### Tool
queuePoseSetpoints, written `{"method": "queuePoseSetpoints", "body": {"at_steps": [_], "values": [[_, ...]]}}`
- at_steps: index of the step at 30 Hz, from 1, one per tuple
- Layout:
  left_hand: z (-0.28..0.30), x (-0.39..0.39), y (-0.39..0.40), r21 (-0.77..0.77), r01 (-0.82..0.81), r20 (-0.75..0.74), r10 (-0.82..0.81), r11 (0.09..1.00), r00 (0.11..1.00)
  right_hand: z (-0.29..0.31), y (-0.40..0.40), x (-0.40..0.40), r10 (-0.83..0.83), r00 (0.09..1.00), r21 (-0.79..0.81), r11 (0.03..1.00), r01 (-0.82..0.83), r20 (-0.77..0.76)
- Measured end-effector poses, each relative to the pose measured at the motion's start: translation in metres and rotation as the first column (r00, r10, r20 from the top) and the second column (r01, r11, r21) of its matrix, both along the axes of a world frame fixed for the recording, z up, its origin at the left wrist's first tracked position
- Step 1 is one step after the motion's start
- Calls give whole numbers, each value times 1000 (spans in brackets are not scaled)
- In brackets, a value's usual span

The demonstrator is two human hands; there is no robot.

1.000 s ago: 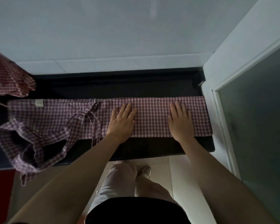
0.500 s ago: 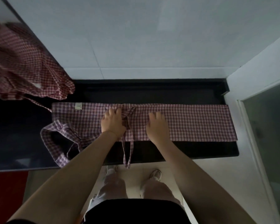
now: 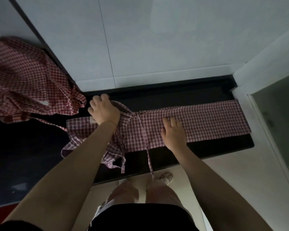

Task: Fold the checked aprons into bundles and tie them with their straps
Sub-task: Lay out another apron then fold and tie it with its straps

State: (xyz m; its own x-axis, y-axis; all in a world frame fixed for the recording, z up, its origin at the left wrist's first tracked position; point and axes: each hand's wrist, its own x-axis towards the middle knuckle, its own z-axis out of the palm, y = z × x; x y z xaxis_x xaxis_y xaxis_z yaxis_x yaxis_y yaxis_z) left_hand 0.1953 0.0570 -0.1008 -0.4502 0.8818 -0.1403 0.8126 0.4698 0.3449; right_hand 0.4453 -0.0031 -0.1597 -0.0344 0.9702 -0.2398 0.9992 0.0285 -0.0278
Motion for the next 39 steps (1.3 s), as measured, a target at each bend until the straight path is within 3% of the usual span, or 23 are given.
{"method": "queuePoseSetpoints", "body": {"at_steps": [2,3,5,7,10,12,17,20,22,26,30,33,39], "values": [[1,26,-17,161,247,-48,-243,955,969,3,2,-2,9,1000,-46,999,-9,13],[0,42,-26,168,407,-49,-405,898,913,4,4,-4,13,1000,-64,998,-12,23],[-11,77,-45,56,671,-1,-672,739,740,3,8,-7,40,997,-58,998,-37,60],[-28,95,-57,-88,774,15,-776,627,630,1,9,-15,114,991,0,993,-114,74],[-54,90,-53,-260,710,-1,-736,654,677,-15,7,-11,243,970,9,970,-243,-10],[-65,80,-49,-285,705,-18,-739,650,674,-21,6,7,253,967,-8,967,-253,-31],[-60,80,-32,-282,666,-45,-703,690,709,-16,20,64,47,999,-30,998,-47,19],[-49,92,-13,-134,596,-85,-608,792,789,1,45,70,-43,999,61,997,43,-1],[-45,96,-2,-107,573,-134,-583,812,801,11,60,63,6,1000,107,994,-3,-29],[-45,96,12,-192,593,-143,-620,782,771,17,81,42,173,980,60,984,-167,-100],[-45,90,22,-263,548,-122,-590,794,798,11,94,32,201,977,-3,979,-202,-74],[-45,89,29,-341,568,-97,-629,749,771,9,99,32,237,970,-22,971,-238,-49],[-50,86,30,-273,583,-53,-618,765,785,5,92,28,297,955,67,953,-295,-13]]}}
